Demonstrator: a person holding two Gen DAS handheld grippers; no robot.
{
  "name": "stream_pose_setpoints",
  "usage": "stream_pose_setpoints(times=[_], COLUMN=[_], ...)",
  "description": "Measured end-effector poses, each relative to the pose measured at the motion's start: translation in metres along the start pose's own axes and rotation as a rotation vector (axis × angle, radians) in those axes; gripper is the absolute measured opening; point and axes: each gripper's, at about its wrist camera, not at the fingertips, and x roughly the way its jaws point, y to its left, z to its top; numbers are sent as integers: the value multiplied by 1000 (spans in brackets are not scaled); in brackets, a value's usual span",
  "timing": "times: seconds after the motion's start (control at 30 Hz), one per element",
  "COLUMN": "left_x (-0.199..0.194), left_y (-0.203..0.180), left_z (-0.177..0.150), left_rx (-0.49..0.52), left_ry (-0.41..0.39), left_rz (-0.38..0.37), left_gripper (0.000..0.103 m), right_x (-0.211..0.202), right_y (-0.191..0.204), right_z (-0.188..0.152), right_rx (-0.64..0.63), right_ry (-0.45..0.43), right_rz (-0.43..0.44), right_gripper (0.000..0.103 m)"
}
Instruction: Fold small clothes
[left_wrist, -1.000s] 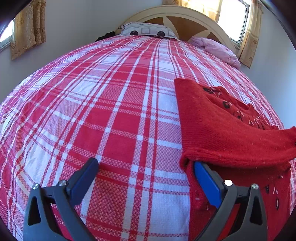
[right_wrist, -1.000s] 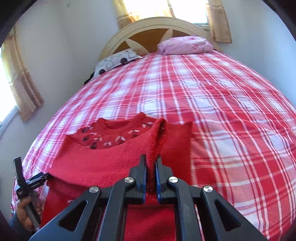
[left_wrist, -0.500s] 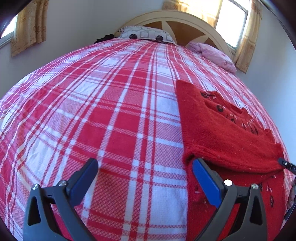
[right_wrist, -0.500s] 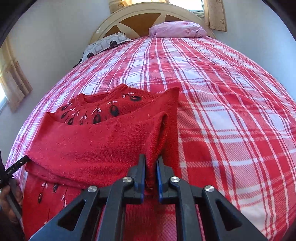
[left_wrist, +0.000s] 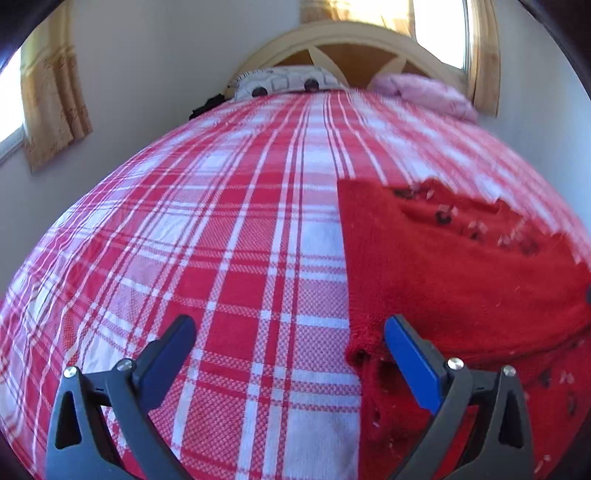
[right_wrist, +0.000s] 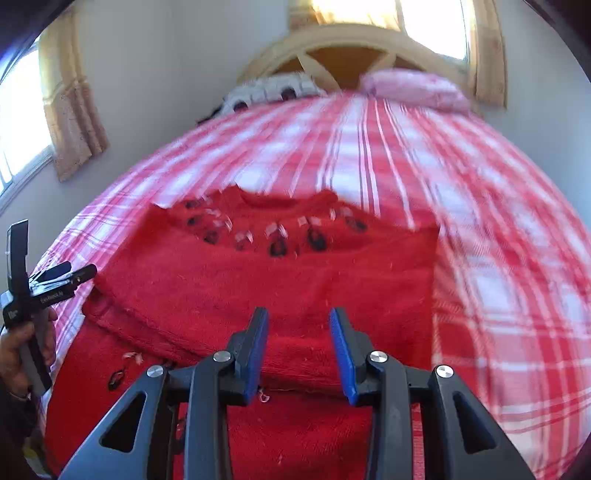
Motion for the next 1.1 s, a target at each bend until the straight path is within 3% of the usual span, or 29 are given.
stream_pose_setpoints(times=[0.23, 0.37, 0.57, 0.77, 0.83, 0.9, 1.1], left_x=[9, 9, 9, -8, 5, 20, -1], left_y=[1, -6, -8, -2, -4, -1, 18], left_z=[-5, -6, -6, 6, 7, 5, -14], left_rx=[7, 31, 34, -9, 12, -4, -65], left_ry=[23, 21, 26, -50, -9, 44, 61], left_rz=[-38, -26, -33, -30, -3, -52, -123], left_gripper=[103, 103, 103, 103, 103, 103, 103], right_x=[10, 2, 6, 34, 34, 33, -6], right_y=[-13, 6, 52, 71, 72, 69, 49], right_z=[-10, -2, 13, -3, -6, -4, -26], right_rx=[2, -29, -111, -158, -170, -153, -129], right_ry=[40, 44, 25, 57, 51, 63, 61], right_rz=[-9, -104, -26, -49, -62, -46, -32], right_gripper=[36, 36, 40, 43, 44, 44, 47])
